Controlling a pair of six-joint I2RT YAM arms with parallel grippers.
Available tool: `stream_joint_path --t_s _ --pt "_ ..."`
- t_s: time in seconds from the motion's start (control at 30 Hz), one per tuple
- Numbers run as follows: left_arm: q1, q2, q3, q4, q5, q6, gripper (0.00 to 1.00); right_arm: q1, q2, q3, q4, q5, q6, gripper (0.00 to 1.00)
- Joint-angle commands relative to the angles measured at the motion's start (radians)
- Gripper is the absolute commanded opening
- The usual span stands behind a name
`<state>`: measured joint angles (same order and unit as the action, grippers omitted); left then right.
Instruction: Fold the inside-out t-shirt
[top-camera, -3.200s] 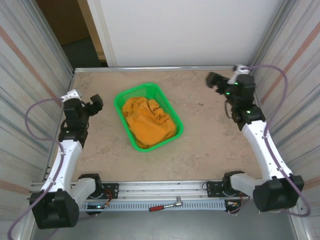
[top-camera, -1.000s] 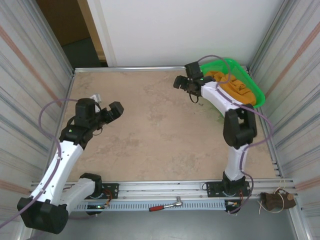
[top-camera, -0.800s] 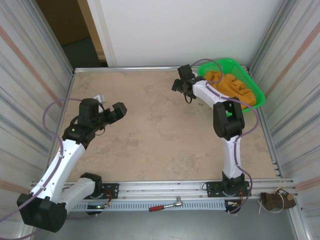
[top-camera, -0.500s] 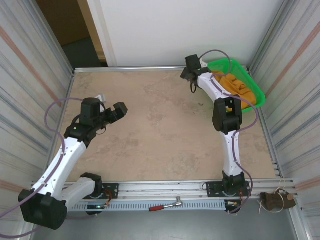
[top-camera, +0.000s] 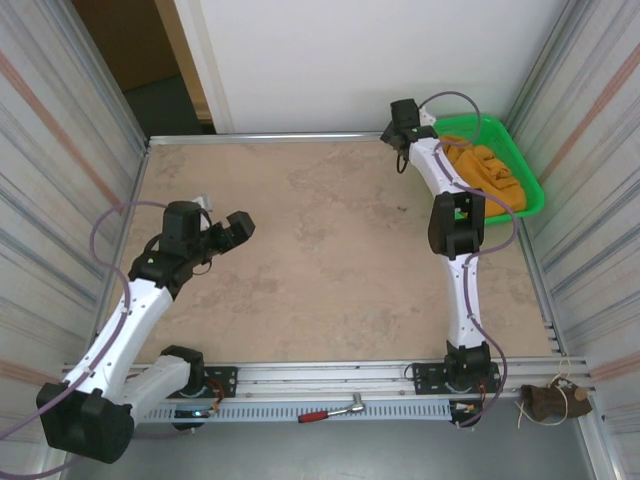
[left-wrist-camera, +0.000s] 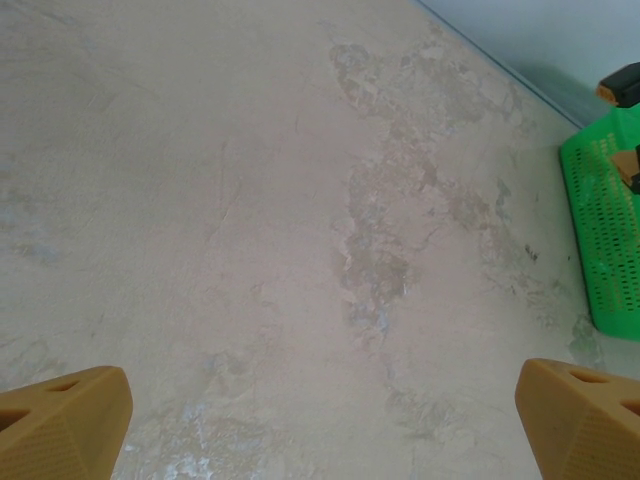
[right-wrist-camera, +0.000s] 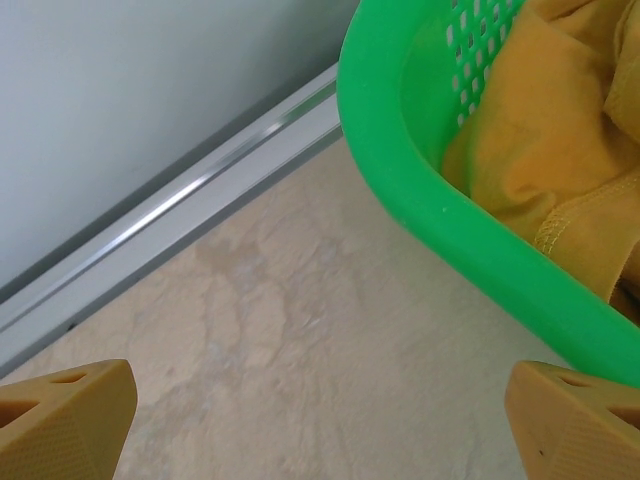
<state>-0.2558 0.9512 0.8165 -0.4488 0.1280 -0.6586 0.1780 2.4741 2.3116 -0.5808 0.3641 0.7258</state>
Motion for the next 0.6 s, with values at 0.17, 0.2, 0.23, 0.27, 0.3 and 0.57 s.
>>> stream_joint_path --t_s 0.17,0.2,0.23,0.27,0.3,0.57 --pt "-0.005 -0.011 -0.028 -0.013 -0.03 0.002 0.99 -0.068 0.026 0.038 -0.026 -0.06 -0.018 0.94" --pt "-0.005 -0.007 -0.027 -0.011 -0.03 0.001 0.99 -0.071 0.024 0.048 -0.022 -0.109 -0.032 0.94" --pt "-0.006 -0.004 -0.027 -0.01 -0.028 0.001 0.99 -0.071 0.017 0.056 -0.018 -0.158 -0.044 0.93" --pt "-0.007 0.001 -0.025 -0.008 -0.028 0.001 0.99 -0.069 0.0 0.061 -0.017 -0.209 -0.056 0.93" --pt "-0.008 0.005 -0.024 -0.007 -0.027 0.002 0.99 -0.066 -0.025 0.058 -0.017 -0.259 -0.064 0.93" --pt "-0.04 0.011 -0.015 -0.007 -0.033 0.014 0.99 -0.139 -0.338 -0.13 -0.018 -0.284 -0.104 0.94"
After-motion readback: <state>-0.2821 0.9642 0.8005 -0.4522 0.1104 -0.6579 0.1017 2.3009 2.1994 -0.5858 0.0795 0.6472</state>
